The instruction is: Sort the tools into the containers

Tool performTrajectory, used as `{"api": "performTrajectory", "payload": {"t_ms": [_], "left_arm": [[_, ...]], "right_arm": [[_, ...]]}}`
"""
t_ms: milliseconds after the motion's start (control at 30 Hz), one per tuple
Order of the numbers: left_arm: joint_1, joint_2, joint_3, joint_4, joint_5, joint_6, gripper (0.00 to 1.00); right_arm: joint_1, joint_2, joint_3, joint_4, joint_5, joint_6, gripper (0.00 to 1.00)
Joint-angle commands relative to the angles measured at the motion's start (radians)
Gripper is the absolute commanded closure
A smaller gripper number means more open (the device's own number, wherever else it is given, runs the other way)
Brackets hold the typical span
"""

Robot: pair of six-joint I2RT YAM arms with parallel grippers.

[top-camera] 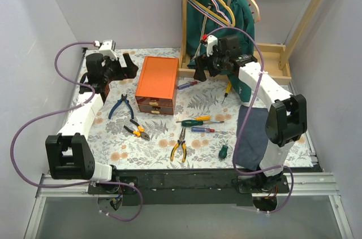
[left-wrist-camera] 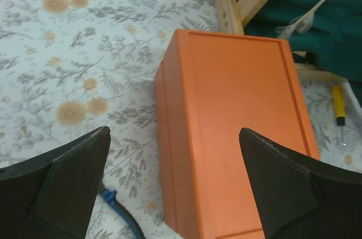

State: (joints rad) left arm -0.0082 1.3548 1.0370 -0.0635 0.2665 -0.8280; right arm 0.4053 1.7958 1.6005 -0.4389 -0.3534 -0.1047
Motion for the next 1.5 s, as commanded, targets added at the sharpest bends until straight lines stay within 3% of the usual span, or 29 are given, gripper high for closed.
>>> {"api": "performTrajectory", "payload": {"t_ms": [0, 67, 100, 167, 200, 267, 300, 333, 367, 667, 1000, 1333, 1467], "left_arm": [[0.043, 0.101, 0.133, -0.070, 0.203, -0.005, 0.02], [0.051, 0.162, 0.181, -0.108, 0.287, -0.040, 0.09], [0.059, 0.176, 0.190, -0.119, 0.302, -0.055, 0.14], [0.068, 0.191, 0.187, -0.124, 0.316, -0.105, 0.21], [0.076, 0.190, 0.183, -0.122, 0.319, -0.108, 0.26], [0.083, 0.182, 0.172, -0.130, 0.313, -0.114, 0.56], [0.094, 0.170, 0.163, -0.133, 0.285, -0.117, 0.69], [0.099, 0.164, 0.155, -0.139, 0.261, -0.118, 0.85], [0.103, 0.156, 0.147, -0.151, 0.248, -0.100, 0.88], [0.103, 0.132, 0.040, -0.234, 0.286, -0.007, 1.00], [0.024, 0.015, -0.130, -0.260, 0.321, 0.058, 1.00], [0.024, -0.008, -0.146, -0.292, 0.364, 0.046, 1.00], [0.024, -0.019, -0.132, -0.311, 0.385, 0.041, 0.99]], "right_arm": [[0.032, 0.049, 0.081, 0.054, -0.071, 0.065, 0.06], [0.047, 0.089, 0.111, 0.071, 0.011, 0.089, 0.13], [0.053, 0.103, 0.142, 0.074, 0.051, 0.097, 0.22], [0.078, 0.143, 0.162, 0.098, 0.143, 0.097, 0.33], [0.084, 0.154, 0.167, 0.115, 0.160, 0.092, 0.46], [0.098, 0.172, 0.151, 0.156, 0.191, 0.097, 0.63], [0.099, 0.175, 0.144, 0.169, 0.200, 0.097, 0.76], [0.099, 0.184, 0.130, 0.178, 0.206, 0.130, 0.79], [0.101, 0.189, 0.127, 0.189, 0.208, 0.134, 0.80], [0.109, 0.272, 0.161, 0.229, 0.140, 0.108, 0.81], [0.182, 0.269, 0.053, 0.491, 0.090, 0.108, 0.85], [0.233, 0.349, 0.084, 0.692, 0.053, 0.115, 0.83], [0.236, 0.431, 0.215, 0.655, 0.083, 0.166, 0.83]]}}
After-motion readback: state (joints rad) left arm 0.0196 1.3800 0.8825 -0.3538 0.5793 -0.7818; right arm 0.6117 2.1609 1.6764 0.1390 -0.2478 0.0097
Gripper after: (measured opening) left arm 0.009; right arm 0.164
